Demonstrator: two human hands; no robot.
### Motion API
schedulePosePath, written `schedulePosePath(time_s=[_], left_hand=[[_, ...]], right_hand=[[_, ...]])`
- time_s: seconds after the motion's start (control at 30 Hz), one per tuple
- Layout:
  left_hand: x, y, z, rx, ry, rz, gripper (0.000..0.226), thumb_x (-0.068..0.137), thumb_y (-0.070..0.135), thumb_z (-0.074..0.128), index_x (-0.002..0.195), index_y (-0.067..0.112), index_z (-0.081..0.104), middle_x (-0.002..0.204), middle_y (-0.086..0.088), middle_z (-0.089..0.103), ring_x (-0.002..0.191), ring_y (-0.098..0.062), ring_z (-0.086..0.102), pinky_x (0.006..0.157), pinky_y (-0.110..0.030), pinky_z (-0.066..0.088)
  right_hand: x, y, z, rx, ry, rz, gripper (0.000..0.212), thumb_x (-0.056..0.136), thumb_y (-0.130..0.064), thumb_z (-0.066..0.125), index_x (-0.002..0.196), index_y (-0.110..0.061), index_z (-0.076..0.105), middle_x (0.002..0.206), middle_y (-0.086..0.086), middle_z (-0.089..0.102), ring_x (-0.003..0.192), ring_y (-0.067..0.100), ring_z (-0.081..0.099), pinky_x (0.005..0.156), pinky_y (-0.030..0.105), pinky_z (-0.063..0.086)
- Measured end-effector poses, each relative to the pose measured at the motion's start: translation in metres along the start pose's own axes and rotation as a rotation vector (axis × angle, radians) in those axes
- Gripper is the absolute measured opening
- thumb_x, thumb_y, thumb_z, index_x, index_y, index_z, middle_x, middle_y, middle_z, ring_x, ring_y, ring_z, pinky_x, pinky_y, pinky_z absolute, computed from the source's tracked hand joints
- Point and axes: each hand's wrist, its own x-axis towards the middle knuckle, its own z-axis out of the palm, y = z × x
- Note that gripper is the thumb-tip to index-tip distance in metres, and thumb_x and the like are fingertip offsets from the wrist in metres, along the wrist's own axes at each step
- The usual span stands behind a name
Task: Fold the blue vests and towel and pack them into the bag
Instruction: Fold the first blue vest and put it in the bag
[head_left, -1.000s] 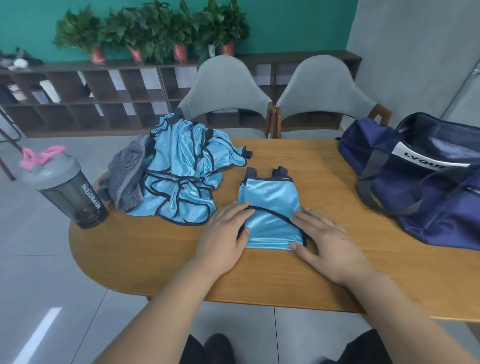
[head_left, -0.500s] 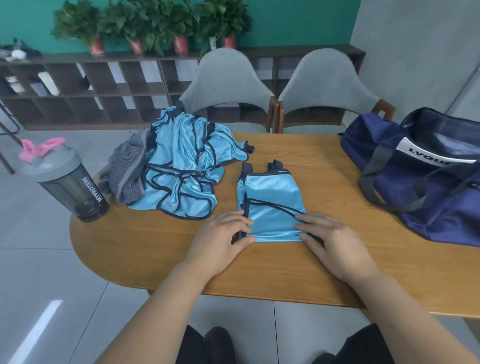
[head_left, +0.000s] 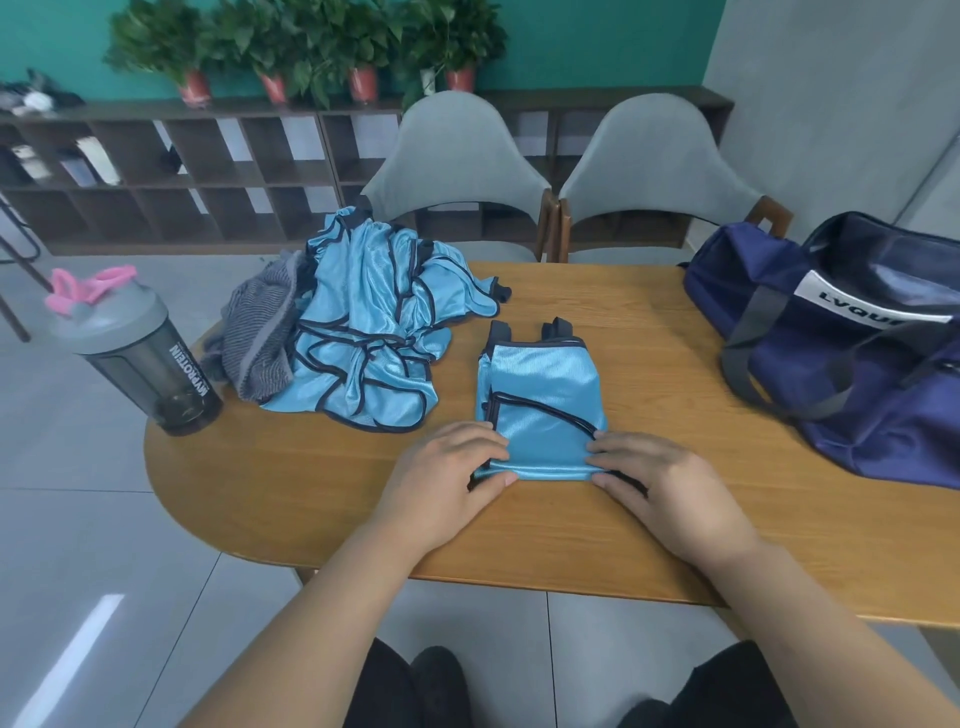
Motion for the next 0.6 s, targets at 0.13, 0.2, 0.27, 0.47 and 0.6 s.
schedulePosePath(time_s=[0.13, 0.2, 0.27, 0.47, 0.6], left_hand=[[0.001, 0.001, -0.003, 0.011, -0.029, 0.013, 0.038, 0.095, 0.057, 0.069, 0.123, 0.031, 0.074, 0.129, 0.021, 0.067, 0.132, -0.001, 0.052, 0.109, -0.036, 0.047], [0.001, 0.004, -0.005, 0.018, -0.042, 0.025, 0.037, 0.095, 0.050, 0.069, 0.127, 0.031, 0.072, 0.130, 0.020, 0.066, 0.132, -0.001, 0.052, 0.110, -0.037, 0.046], [0.001, 0.006, -0.006, 0.030, -0.049, 0.033, 0.036, 0.095, 0.042, 0.068, 0.129, 0.031, 0.071, 0.130, 0.020, 0.066, 0.132, -0.001, 0.052, 0.111, -0.036, 0.045], [-0.001, 0.007, -0.006, 0.000, 0.003, 0.006, 0.024, 0.101, 0.033, 0.067, 0.123, 0.026, 0.074, 0.127, 0.013, 0.071, 0.122, -0.007, 0.062, 0.104, -0.038, 0.052], [0.000, 0.010, -0.010, -0.028, 0.023, -0.030, 0.023, 0.104, 0.040, 0.062, 0.120, 0.030, 0.074, 0.116, 0.016, 0.075, 0.106, -0.007, 0.068, 0.086, -0.037, 0.058]], right_hand=[[-0.001, -0.007, -0.004, -0.043, 0.044, 0.011, 0.018, 0.100, -0.027, 0.067, 0.113, -0.021, 0.078, 0.124, -0.012, 0.071, 0.115, 0.007, 0.068, 0.102, 0.025, 0.051], [-0.001, -0.009, -0.006, -0.043, 0.053, 0.022, 0.016, 0.102, -0.026, 0.065, 0.113, -0.021, 0.075, 0.120, -0.015, 0.070, 0.111, 0.005, 0.068, 0.097, 0.023, 0.052], [-0.001, -0.010, -0.007, -0.039, 0.063, 0.035, 0.016, 0.103, -0.026, 0.062, 0.114, -0.022, 0.074, 0.119, -0.016, 0.068, 0.109, 0.005, 0.067, 0.093, 0.024, 0.054], [0.000, -0.010, -0.009, -0.005, 0.013, -0.008, 0.023, 0.098, -0.038, 0.071, 0.114, -0.021, 0.071, 0.125, -0.010, 0.060, 0.117, 0.009, 0.060, 0.098, 0.028, 0.051], [0.001, -0.010, -0.009, -0.001, -0.021, 0.016, 0.032, 0.094, -0.046, 0.074, 0.118, -0.024, 0.071, 0.122, -0.013, 0.056, 0.116, 0.006, 0.059, 0.096, 0.029, 0.052]])
